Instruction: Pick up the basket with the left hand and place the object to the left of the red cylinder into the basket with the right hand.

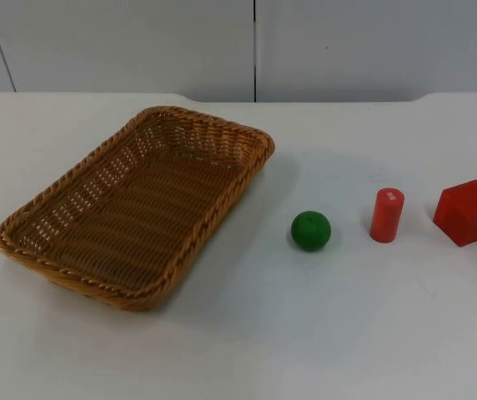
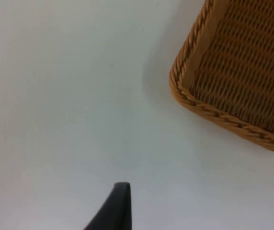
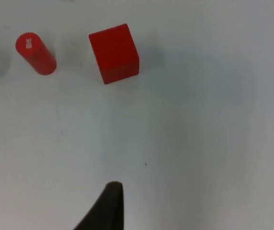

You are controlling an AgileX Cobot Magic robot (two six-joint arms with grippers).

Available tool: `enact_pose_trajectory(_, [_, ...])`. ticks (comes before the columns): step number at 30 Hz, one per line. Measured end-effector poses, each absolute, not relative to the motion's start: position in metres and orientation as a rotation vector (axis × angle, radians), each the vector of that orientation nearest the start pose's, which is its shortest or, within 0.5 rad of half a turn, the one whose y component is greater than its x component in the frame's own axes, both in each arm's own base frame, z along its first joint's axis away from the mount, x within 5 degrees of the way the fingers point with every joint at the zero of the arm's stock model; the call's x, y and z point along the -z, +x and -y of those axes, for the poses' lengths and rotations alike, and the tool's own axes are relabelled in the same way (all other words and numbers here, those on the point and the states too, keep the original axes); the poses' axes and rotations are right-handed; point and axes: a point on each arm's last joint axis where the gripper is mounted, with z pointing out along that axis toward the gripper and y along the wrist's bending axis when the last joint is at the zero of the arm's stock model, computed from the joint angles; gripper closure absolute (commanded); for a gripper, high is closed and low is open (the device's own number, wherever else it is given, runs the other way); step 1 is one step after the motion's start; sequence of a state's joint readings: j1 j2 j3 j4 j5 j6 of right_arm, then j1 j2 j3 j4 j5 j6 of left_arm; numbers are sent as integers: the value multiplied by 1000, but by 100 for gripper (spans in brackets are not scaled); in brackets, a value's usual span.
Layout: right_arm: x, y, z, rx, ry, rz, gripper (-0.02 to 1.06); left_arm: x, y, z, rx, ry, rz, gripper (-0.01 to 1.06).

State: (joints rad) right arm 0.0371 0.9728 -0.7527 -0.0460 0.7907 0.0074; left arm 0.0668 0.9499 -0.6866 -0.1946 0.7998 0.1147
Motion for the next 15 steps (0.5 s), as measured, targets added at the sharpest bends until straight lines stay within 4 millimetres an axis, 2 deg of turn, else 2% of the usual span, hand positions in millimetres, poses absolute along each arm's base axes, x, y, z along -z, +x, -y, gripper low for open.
enact_pose_trajectory(12, [-291, 179, -5, 13, -51, -2503, 1, -280, 173, 4, 185, -12, -2528, 0])
enact_pose_trajectory(15, [-291, 179, -5, 13, -51, -2501, 1, -284, 189, 3, 183, 40, -2563, 0])
